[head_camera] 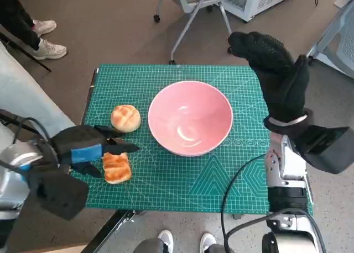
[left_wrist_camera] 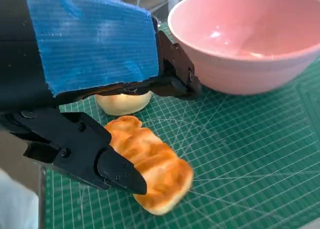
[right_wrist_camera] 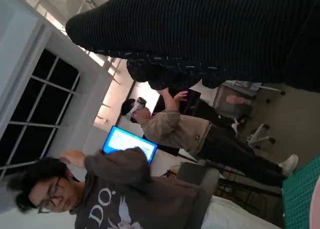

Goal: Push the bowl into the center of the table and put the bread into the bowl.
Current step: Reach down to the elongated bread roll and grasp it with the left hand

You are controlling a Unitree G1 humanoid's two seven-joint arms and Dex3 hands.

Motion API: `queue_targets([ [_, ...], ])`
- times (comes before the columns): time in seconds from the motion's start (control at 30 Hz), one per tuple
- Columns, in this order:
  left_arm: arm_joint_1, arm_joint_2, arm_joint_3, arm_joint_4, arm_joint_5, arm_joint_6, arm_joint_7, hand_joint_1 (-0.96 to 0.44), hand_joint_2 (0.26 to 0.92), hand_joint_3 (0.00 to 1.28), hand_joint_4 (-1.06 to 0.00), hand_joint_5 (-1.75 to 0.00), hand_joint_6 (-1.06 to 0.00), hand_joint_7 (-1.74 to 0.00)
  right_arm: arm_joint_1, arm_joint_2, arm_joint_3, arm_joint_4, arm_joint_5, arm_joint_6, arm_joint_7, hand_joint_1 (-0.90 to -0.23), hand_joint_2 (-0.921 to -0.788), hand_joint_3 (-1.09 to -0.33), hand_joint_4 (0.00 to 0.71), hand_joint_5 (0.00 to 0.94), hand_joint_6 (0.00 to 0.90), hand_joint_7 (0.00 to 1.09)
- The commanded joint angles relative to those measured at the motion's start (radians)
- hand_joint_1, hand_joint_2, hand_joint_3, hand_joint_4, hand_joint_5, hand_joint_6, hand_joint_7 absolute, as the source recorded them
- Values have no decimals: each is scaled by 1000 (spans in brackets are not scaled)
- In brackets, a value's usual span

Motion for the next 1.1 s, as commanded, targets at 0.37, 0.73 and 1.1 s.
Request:
queue_targets([
  [0.37, -64, -33, -88, 155, 184, -118, 143, -105, 770, 14, -455, -12, -563, -19, 32, -2, -1, -20, 5, 22, 10, -666, -921, -770, 164, 0, -1, 566],
  [0.73, -73, -64, -126, 217, 158, -52, 78, 38, 902, 28, -794, -47, -801, -60, 38, -1, -2, -29, 8, 31, 11, -677, -921, -771, 152, 0, -1, 564],
  [1.1, -81, -62, -147, 243, 117, -28, 17, -7, 920, 95, -688, -1170, -592, -1118, 39, 1, -2, -28, 13, 31, 15, -678, -921, -776, 148, 0, -1, 551],
])
